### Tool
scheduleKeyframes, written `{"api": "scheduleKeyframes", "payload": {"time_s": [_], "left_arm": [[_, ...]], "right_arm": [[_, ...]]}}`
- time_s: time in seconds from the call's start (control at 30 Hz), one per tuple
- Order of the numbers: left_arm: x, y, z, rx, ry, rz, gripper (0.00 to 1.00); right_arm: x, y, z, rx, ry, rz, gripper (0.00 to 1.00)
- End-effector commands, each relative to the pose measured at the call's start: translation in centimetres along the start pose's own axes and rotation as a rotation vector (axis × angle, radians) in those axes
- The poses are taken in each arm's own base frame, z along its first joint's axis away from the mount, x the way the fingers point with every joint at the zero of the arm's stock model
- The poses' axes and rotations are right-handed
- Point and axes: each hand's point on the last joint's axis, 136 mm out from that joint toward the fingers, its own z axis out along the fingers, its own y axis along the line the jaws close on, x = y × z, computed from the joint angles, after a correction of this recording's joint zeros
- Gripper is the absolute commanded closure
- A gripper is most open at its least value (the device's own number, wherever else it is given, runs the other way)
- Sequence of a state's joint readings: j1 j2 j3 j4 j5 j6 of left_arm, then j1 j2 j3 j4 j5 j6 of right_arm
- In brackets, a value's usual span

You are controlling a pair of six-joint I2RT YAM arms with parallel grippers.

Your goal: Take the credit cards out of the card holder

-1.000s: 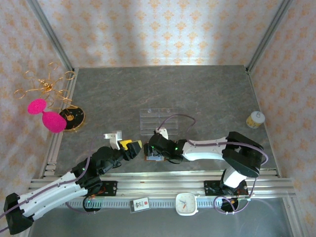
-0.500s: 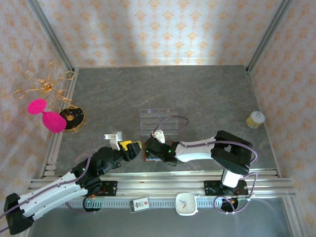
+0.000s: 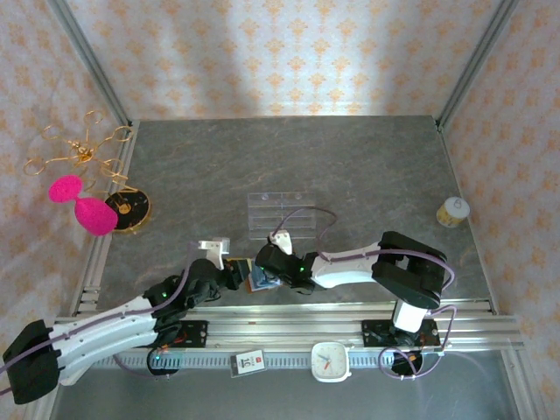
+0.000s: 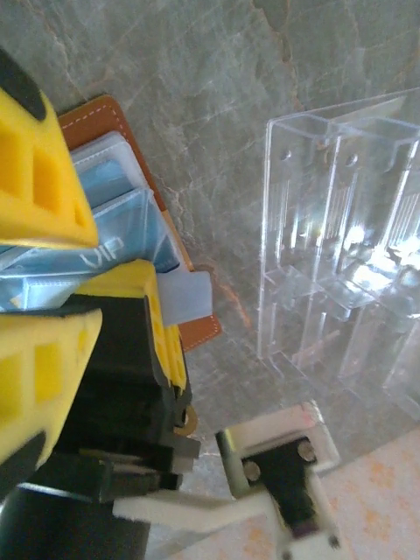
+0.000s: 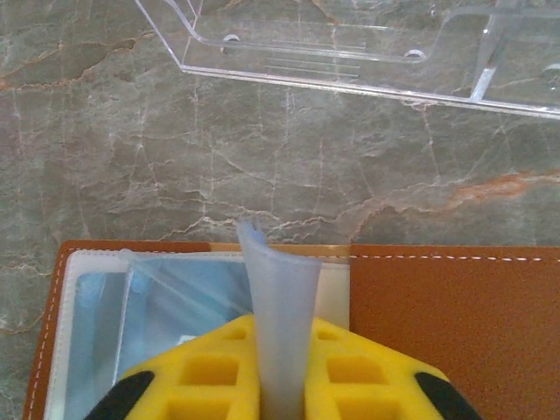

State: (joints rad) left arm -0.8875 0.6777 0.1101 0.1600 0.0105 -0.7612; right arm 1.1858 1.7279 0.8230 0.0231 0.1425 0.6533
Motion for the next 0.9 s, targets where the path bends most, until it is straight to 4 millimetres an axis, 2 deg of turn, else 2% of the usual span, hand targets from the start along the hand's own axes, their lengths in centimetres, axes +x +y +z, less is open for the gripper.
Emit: {"api": "scheduleKeyframes", "payload": {"time_s": [0.0, 0.1, 0.33, 0.5, 0.73, 0.87], "left_arm": [[-0.5, -1.6, 0.8, 0.065, -0.011, -0.004, 0.82], [0.3, -1.4, 1.7, 0.059, 0.02, -0.008, 0.88], [1.3, -0.6, 2.9, 0.022, 0.056, 0.007, 0.89], [1.4, -2.5, 3.4, 0.089, 0.078, 0.028, 0.85], [3.6, 1.0, 4.6, -0.105, 0.175, 0.107, 0.89], [5.5, 2.5, 4.9, -0.162, 0.253, 0.135, 0.95]], "right_arm": [[3.1, -2.2, -0.1, 0.049, 0.096, -0.01, 0.89], [2.9, -2.8, -0.6, 0.059, 0.081, 0.013, 0.91], [3.1, -2.9, -1.0, 0.047, 0.079, 0.037, 0.89], [3.0, -3.1, -1.1, 0.049, 0.071, 0.04, 0.89], [2.8, -3.0, -1.3, 0.043, 0.065, 0.047, 0.88], [2.7, -3.3, -1.4, 0.055, 0.057, 0.051, 0.86]]}}
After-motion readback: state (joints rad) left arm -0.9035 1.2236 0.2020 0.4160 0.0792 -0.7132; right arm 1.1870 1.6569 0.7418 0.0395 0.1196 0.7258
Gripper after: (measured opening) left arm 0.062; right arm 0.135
